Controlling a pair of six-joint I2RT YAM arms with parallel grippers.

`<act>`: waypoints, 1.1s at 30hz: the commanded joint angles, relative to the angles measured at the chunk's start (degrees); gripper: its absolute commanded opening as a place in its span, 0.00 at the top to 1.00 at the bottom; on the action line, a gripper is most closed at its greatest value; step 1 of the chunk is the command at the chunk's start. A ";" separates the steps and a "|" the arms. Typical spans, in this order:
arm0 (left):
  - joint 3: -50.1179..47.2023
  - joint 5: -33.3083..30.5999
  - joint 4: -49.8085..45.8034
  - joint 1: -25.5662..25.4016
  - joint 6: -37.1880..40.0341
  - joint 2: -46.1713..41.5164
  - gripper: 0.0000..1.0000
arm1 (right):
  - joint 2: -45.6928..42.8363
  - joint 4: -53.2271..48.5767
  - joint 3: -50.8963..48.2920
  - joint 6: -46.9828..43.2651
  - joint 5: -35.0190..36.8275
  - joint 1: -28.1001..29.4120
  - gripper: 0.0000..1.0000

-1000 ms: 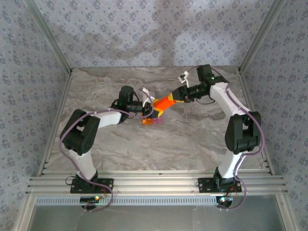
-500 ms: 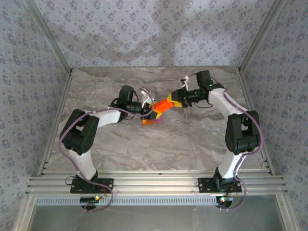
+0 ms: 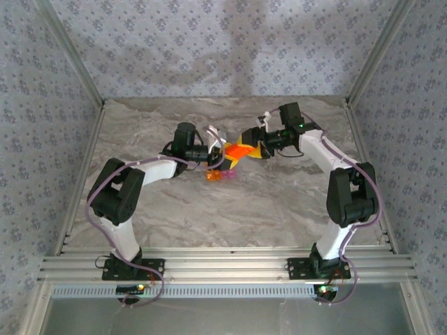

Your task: Sort the pills into containers

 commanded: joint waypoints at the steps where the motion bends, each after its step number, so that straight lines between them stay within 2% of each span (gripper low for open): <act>1: 0.39 0.65 6.96 -0.10 -1.76 -1.06 1.00 | -3.05 -0.09 -0.31 0.54 1.99 -0.86 0.22; 12: -2.73 -1.55 11.70 -0.07 -5.36 -0.80 1.00 | -9.02 2.37 -2.20 0.75 1.77 -2.39 0.00; 21: -4.29 -2.06 14.36 -0.09 -9.48 -1.23 1.00 | -14.25 3.30 -6.61 0.93 4.04 -6.69 0.00; 27: -4.33 -1.91 13.82 -0.05 -11.15 -3.11 1.00 | -17.73 4.43 -8.04 -1.83 9.30 -8.23 0.05; 33: -5.09 -1.91 13.49 -0.02 -11.42 -4.49 1.00 | -18.67 9.63 -10.87 -1.66 9.47 -9.52 0.10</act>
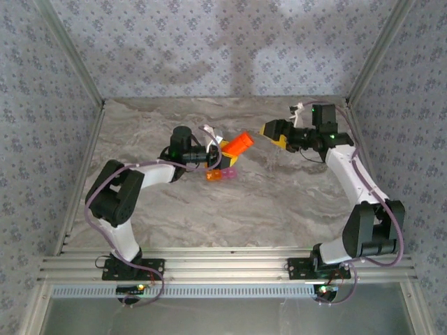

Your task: Sort the pills into containers

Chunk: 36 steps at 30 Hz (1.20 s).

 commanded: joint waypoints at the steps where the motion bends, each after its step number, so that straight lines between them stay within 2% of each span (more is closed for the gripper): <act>1: -0.23 1.25 2.21 -0.01 -0.73 -2.96 1.00 | -0.69 3.06 -1.58 -1.42 1.59 -0.55 0.11; 14: -0.49 2.00 1.57 0.83 -0.01 -3.22 1.00 | 2.24 2.12 2.18 -3.60 2.60 -0.88 0.21; 19: 0.13 2.30 1.25 0.87 0.04 -3.04 1.00 | 4.35 0.93 3.64 -5.62 0.56 -0.23 0.25; 36: 1.09 3.37 -0.54 1.13 1.05 -1.75 1.00 | 10.74 -1.60 10.28 -8.97 -2.75 5.92 0.20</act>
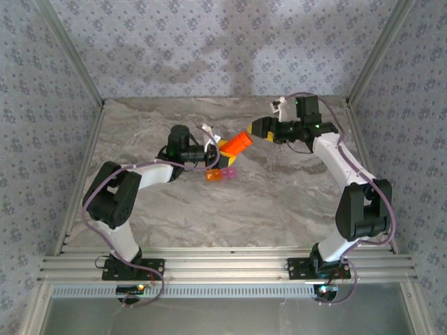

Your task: Sort the pills into containers

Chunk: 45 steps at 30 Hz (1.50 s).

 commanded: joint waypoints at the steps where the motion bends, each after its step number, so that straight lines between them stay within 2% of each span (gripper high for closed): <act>1: 1.16 2.03 0.77 0.37 0.75 -0.57 1.00 | 1.30 -1.63 2.11 -1.57 -1.86 0.56 0.19; 26: 2.22 3.02 -0.90 0.61 1.39 -0.04 1.00 | 3.18 0.85 1.58 0.62 -4.87 2.46 0.28; 39: 2.65 3.02 -1.75 0.61 1.73 -0.22 1.00 | 3.32 0.79 0.60 1.69 -5.82 2.81 0.51; 45: 3.46 2.25 -2.86 0.61 2.72 -0.04 1.00 | 3.78 -1.16 0.69 5.80 -2.17 4.18 0.57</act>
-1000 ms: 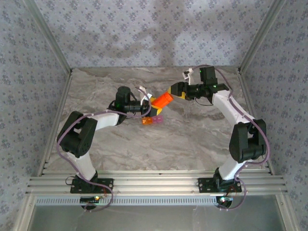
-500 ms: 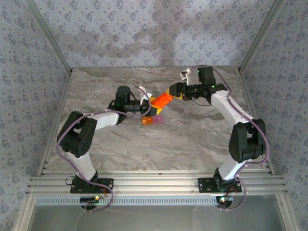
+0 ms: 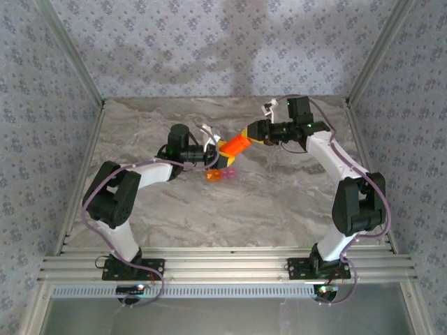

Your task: Sort the pills into containers

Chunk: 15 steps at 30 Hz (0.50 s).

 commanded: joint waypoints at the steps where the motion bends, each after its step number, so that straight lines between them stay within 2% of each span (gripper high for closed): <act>1: 2.88 0.89 -0.02 0.11 2.23 -0.22 1.00 | 0.65 -2.42 -0.20 4.42 2.78 1.75 0.58; 8: 3.65 -0.55 -3.00 0.06 4.59 -0.25 1.00 | -0.80 -1.65 -2.83 13.97 11.96 4.26 0.61; 15: 3.65 -0.79 -2.67 0.06 4.41 0.11 1.00 | -1.22 -0.19 -2.66 16.20 12.58 4.76 0.60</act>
